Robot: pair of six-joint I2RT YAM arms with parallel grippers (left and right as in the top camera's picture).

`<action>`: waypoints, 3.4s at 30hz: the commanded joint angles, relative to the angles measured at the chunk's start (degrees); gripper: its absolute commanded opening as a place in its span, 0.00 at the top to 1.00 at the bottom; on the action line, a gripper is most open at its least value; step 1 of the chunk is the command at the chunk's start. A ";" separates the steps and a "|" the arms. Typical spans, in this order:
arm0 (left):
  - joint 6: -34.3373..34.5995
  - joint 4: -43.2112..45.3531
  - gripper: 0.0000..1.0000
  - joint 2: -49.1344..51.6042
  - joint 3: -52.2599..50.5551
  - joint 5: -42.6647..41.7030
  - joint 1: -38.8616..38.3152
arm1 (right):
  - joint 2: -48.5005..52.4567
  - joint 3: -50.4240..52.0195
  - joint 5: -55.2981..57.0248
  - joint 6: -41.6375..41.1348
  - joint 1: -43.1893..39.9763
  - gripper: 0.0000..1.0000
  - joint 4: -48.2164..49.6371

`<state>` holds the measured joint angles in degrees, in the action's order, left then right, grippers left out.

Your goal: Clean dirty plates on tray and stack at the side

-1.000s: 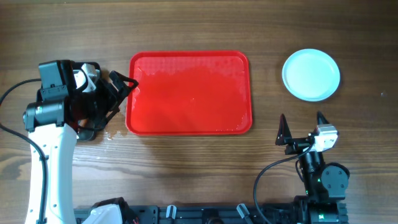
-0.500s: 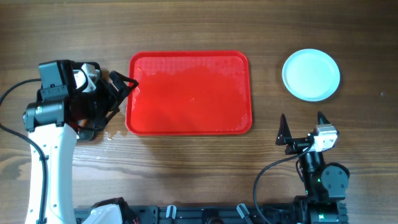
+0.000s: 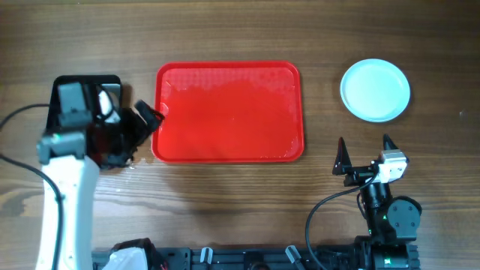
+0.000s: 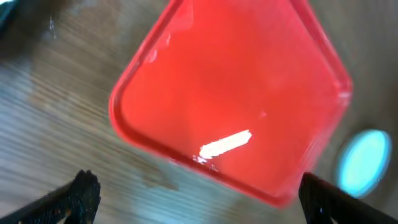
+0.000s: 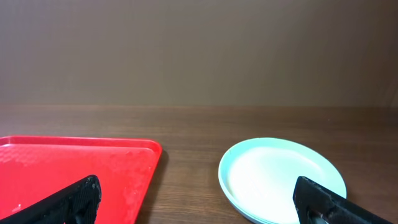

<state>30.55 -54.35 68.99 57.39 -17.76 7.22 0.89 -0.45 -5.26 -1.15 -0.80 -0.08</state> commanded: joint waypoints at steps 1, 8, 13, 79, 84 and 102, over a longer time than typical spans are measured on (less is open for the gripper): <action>-0.24 10.21 0.00 -7.89 -14.51 6.32 -4.20 | -0.68 0.11 0.52 1.01 0.20 0.00 0.17; -0.22 36.09 0.00 -29.38 -42.53 4.48 -6.75 | -0.68 0.11 0.52 0.98 0.20 0.00 0.17; -0.24 42.56 0.00 -39.26 -51.08 4.35 -6.75 | -0.68 0.11 0.52 1.01 0.20 0.00 0.17; -33.20 50.29 0.00 -68.81 -57.05 23.21 -6.69 | -0.68 0.11 0.52 1.01 0.20 0.00 0.17; -33.07 50.27 0.00 -68.81 -57.05 21.27 -6.71 | -0.68 0.11 0.52 0.98 0.20 0.00 0.17; -33.07 50.49 0.00 -68.78 -57.05 21.27 -6.71 | -0.68 0.11 0.52 0.98 0.20 0.00 0.17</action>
<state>-3.51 -4.25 0.82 0.84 4.01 0.80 0.73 -0.45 -5.26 -1.13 -0.80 -0.03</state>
